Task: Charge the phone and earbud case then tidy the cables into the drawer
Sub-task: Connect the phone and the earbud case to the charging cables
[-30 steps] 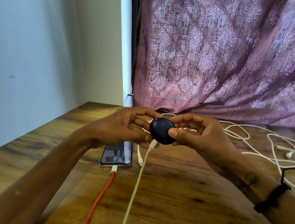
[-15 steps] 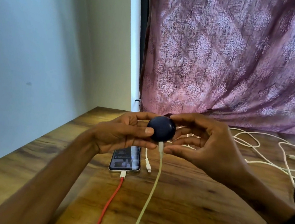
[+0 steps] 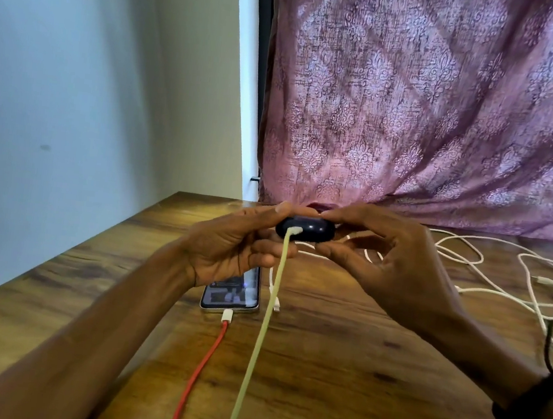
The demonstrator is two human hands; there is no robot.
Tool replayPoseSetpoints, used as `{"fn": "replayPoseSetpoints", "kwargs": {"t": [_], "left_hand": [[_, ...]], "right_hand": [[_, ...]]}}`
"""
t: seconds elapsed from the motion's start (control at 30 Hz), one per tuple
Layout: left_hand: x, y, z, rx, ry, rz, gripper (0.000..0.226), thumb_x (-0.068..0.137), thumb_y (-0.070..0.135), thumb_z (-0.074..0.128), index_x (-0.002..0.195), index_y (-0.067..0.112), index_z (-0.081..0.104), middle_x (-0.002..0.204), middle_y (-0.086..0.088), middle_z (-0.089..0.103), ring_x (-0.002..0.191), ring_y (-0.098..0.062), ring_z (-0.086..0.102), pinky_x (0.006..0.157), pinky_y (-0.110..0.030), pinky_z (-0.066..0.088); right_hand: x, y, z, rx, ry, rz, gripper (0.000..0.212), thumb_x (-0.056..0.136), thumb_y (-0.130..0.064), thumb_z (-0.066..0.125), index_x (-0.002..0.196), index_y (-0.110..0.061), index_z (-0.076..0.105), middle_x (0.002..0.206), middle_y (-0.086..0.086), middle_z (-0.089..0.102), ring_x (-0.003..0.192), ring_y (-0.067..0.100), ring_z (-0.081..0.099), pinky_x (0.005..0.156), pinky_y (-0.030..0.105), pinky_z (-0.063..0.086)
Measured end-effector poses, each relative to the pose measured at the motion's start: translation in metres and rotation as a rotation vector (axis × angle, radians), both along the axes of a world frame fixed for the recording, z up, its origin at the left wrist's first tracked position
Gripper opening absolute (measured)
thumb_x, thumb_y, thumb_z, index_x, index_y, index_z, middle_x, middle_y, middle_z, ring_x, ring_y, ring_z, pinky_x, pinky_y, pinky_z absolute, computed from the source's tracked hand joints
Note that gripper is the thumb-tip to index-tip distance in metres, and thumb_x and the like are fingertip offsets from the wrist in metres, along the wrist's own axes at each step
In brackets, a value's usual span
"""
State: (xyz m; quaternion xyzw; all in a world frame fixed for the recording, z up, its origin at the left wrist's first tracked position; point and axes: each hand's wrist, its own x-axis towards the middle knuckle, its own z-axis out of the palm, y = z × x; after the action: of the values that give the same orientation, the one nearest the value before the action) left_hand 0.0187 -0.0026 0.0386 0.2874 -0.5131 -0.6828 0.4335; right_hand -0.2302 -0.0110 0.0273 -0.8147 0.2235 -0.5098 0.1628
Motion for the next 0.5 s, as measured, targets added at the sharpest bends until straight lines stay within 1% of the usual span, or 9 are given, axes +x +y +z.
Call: {"fn": "replayPoseSetpoints", "kwargs": {"t": [0.07,0.13,0.2,0.3,0.37,0.5], "left_hand": [[0.0,0.0,0.001,0.024,0.012,0.016,0.069,0.074,0.035,0.09,0.13,0.002,0.067,0.087,-0.023,0.074,0.066,-0.017,0.076,0.061,-0.023,0.063],[-0.002,0.002,0.002,0.042,0.044,-0.008,0.064,0.073,0.032,0.09,0.125,0.0,0.07,0.089,-0.026,0.076,0.07,-0.021,0.078,0.06,-0.026,0.064],[-0.001,0.004,0.003,0.029,0.072,-0.047,0.06,0.075,0.026,0.09,0.125,0.0,0.07,0.094,-0.026,0.076,0.076,-0.023,0.079,0.061,-0.028,0.064],[0.001,0.005,0.003,-0.007,0.088,-0.075,0.071,0.079,0.019,0.087,0.138,-0.004,0.056,0.101,-0.028,0.075,0.084,-0.024,0.079,0.065,-0.029,0.065],[0.002,0.005,0.003,-0.029,0.082,-0.098,0.065,0.083,0.016,0.083,0.139,-0.004,0.057,0.105,-0.028,0.074,0.087,-0.025,0.079,0.069,-0.03,0.065],[0.003,0.006,0.005,-0.063,0.039,-0.119,0.053,0.09,0.014,0.075,0.138,0.0,0.059,0.108,-0.027,0.074,0.089,-0.025,0.078,0.074,-0.031,0.065]], "right_hand": [[0.0,-0.002,-0.005,0.053,-0.024,-0.024,0.036,0.082,-0.03,0.083,0.116,-0.026,0.075,0.1,-0.013,0.076,0.094,0.007,0.073,0.08,0.028,0.062],[0.0,-0.005,-0.01,0.077,-0.053,-0.041,0.033,0.082,-0.029,0.082,0.115,-0.026,0.076,0.095,-0.012,0.077,0.091,0.007,0.073,0.078,0.021,0.059],[0.001,-0.007,-0.014,0.11,-0.077,-0.042,0.031,0.083,-0.029,0.081,0.114,-0.026,0.076,0.095,-0.014,0.077,0.09,0.005,0.073,0.076,0.016,0.057],[0.002,-0.009,-0.017,0.153,-0.083,-0.007,0.033,0.083,-0.032,0.078,0.115,-0.024,0.076,0.101,-0.015,0.078,0.094,0.006,0.074,0.08,0.022,0.06],[0.002,-0.008,-0.018,0.15,-0.075,-0.004,0.037,0.083,-0.035,0.076,0.117,-0.022,0.075,0.104,-0.015,0.077,0.096,0.008,0.074,0.081,0.026,0.061],[0.001,-0.006,-0.016,0.105,-0.069,-0.041,0.042,0.081,-0.043,0.073,0.119,-0.023,0.074,0.104,-0.015,0.077,0.095,0.007,0.073,0.079,0.027,0.061]]}}
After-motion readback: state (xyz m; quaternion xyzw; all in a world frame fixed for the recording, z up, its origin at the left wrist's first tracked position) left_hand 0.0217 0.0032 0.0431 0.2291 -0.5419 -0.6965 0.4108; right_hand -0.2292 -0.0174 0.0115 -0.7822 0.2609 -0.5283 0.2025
